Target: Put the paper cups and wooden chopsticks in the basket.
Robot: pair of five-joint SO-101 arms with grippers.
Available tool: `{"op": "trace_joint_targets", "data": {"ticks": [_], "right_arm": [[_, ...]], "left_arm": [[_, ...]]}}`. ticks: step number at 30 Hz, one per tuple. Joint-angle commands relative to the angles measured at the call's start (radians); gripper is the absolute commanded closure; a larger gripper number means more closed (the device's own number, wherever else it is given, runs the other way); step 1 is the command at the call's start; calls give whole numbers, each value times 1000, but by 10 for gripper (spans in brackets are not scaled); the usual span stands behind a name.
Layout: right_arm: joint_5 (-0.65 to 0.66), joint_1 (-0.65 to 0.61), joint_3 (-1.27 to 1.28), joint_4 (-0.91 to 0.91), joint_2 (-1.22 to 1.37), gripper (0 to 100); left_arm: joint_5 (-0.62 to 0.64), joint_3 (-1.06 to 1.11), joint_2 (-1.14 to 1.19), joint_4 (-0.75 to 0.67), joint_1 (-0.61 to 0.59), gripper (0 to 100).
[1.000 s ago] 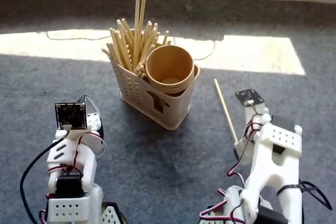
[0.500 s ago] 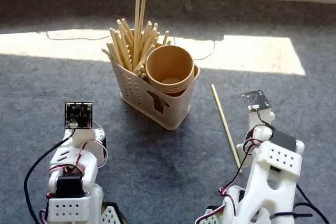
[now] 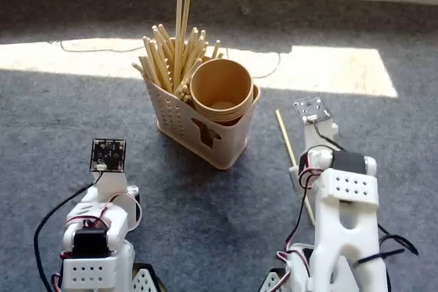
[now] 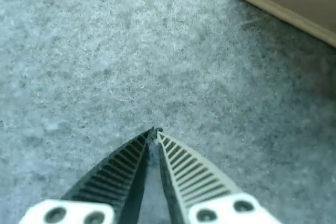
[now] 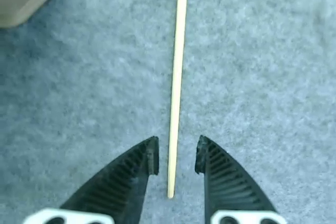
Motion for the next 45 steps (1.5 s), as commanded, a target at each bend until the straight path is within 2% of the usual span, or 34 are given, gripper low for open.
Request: {"op": "trace_joint_targets", "data": {"ticks": [1, 13, 21, 26, 30, 42, 45], "right_arm": [[-21, -15, -91, -97, 143, 872], [-21, -61, -306, -202, 510, 874], [-23, -84, -328, -341, 645, 875], [-23, -85, -328, -361, 699, 887], [-15, -84, -328, -358, 719, 998], [-23, -16, -320, -352, 714, 994], [-35, -2, -320, -302, 682, 993]], "left_arm": [[8, 19, -12, 28, 13, 992], [8, 19, -12, 57, 15, 993], [8, 19, -12, 57, 15, 993], [8, 19, -12, 57, 15, 993], [8, 19, -12, 57, 15, 993], [5, 19, -12, 57, 13, 993], [5, 19, -12, 57, 13, 993]]}}
